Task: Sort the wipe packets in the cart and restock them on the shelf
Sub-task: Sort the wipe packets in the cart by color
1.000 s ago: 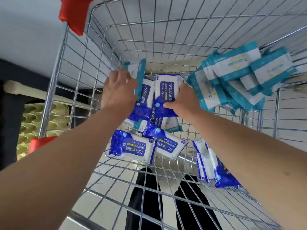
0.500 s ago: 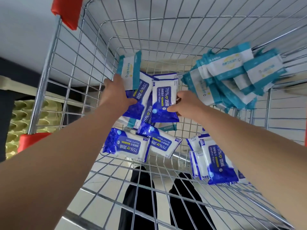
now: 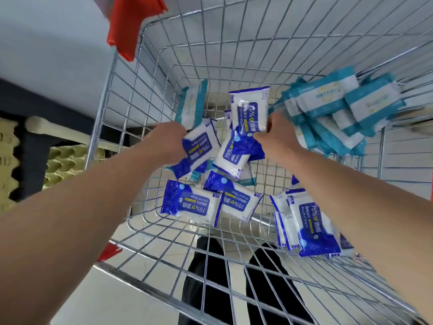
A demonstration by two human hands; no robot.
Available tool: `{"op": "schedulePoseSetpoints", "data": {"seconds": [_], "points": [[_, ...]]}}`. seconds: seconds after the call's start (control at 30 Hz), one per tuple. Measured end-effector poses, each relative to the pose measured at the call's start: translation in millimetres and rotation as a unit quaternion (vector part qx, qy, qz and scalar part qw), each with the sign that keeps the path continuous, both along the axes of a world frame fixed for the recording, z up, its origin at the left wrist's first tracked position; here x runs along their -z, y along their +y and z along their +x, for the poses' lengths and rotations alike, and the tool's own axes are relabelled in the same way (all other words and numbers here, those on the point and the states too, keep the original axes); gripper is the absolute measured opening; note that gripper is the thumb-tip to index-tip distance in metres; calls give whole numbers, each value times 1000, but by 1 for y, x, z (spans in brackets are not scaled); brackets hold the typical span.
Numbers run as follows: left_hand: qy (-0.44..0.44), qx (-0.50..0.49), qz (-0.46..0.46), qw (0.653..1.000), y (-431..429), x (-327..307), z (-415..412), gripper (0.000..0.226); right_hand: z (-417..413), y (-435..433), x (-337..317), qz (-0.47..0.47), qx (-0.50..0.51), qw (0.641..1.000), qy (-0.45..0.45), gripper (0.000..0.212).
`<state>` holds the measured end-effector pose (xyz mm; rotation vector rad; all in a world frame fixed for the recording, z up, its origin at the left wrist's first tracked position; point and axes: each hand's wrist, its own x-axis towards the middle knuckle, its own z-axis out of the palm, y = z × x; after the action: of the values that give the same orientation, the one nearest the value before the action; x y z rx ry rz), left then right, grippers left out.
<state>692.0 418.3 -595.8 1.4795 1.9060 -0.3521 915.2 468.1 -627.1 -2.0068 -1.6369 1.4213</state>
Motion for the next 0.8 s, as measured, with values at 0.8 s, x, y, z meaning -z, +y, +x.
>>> {"op": "schedulePoseSetpoints", "data": {"seconds": [0.8], "points": [[-25,-215,59,975,-8,46,15,12,-14,4,40,-68,-48,995,-60,36]]}}
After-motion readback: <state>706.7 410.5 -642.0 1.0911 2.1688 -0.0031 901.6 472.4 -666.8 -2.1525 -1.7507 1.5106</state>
